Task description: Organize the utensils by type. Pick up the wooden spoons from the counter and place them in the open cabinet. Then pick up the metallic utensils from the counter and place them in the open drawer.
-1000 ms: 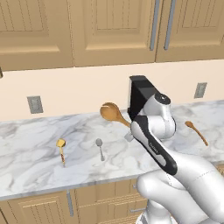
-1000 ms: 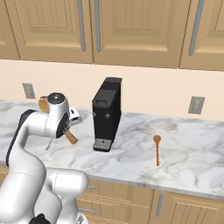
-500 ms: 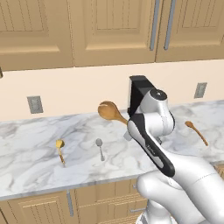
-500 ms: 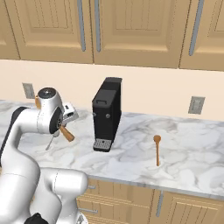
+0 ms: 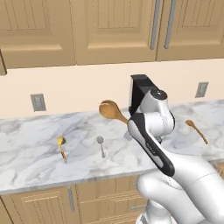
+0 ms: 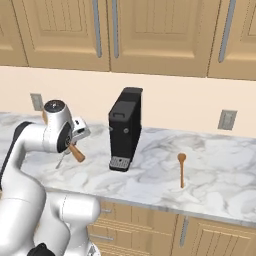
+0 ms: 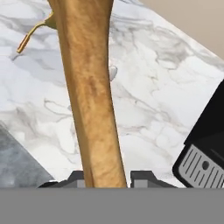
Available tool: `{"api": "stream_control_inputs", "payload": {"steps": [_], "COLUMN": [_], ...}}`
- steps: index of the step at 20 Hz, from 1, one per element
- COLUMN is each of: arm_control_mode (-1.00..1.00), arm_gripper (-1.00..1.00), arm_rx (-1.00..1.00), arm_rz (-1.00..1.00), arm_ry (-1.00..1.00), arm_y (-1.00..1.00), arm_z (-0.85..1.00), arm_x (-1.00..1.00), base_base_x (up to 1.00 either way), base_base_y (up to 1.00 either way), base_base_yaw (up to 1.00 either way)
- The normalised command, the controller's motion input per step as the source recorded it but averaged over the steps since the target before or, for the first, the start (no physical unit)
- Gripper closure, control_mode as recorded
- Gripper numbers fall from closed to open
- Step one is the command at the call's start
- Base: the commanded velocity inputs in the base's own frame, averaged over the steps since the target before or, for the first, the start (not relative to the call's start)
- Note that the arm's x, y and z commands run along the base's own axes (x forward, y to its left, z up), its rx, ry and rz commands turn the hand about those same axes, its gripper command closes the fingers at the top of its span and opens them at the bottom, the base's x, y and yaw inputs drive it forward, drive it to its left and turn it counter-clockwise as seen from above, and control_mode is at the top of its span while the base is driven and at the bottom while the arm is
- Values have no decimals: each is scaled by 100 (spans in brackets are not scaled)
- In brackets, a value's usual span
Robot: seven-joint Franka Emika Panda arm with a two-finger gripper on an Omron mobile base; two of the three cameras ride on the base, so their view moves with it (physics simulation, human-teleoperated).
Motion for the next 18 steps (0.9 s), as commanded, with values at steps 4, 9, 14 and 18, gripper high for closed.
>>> {"api": "stream_control_inputs", "payload": {"steps": [4, 9, 14, 18], "arm_control_mode": [100, 100, 100, 100], "arm_gripper": [100, 100, 100, 100], "arm_rx": [0, 0, 0, 0], "arm_rz": [0, 0, 0, 0], "arm_ry": [0, 0, 0, 0], "arm_y": [0, 0, 0, 0], "arm_z": [0, 0, 0, 0], "arm_x": [0, 0, 0, 0], "base_base_x": [-39, -26, -9, 2], "base_base_y": [0, 0, 0, 4], "base_base_yaw": [60, 85, 82, 67]}}
